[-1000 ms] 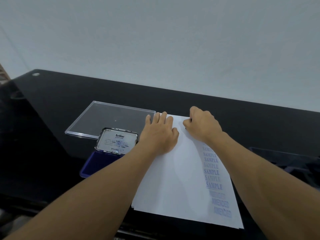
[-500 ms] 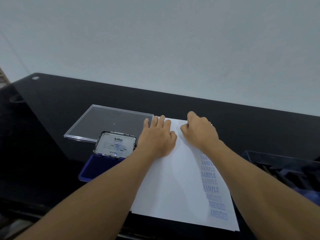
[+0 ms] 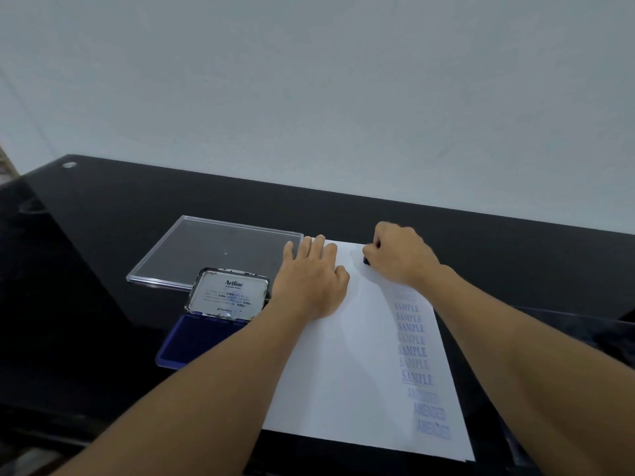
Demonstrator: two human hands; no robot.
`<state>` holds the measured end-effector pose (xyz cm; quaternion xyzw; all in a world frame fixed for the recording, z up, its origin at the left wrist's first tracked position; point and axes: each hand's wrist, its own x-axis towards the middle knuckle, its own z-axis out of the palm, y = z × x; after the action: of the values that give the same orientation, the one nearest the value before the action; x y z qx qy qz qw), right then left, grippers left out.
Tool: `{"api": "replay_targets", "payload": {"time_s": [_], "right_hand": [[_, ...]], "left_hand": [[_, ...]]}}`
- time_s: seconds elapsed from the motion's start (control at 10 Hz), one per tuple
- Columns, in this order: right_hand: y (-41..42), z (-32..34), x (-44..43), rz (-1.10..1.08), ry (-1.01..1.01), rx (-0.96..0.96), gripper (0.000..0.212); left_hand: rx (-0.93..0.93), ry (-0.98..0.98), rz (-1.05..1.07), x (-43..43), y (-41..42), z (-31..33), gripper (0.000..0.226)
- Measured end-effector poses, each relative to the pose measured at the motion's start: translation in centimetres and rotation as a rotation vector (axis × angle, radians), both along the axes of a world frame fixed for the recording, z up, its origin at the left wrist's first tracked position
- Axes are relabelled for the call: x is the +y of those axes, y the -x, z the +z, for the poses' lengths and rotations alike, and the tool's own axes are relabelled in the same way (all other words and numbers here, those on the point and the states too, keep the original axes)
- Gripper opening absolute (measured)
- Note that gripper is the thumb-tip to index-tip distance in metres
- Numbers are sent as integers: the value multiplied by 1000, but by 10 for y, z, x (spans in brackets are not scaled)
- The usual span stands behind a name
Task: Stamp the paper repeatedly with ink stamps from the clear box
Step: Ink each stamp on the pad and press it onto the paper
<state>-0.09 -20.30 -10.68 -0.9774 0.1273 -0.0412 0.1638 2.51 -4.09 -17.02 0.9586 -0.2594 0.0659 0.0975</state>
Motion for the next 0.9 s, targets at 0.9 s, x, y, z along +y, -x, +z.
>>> {"api": "replay_targets", "payload": {"time_s": [0.9], "right_hand": [[40,56,-32,-46,-41,-168,14]], "left_hand": [[44,-4,4,0,0,4,49]]}}
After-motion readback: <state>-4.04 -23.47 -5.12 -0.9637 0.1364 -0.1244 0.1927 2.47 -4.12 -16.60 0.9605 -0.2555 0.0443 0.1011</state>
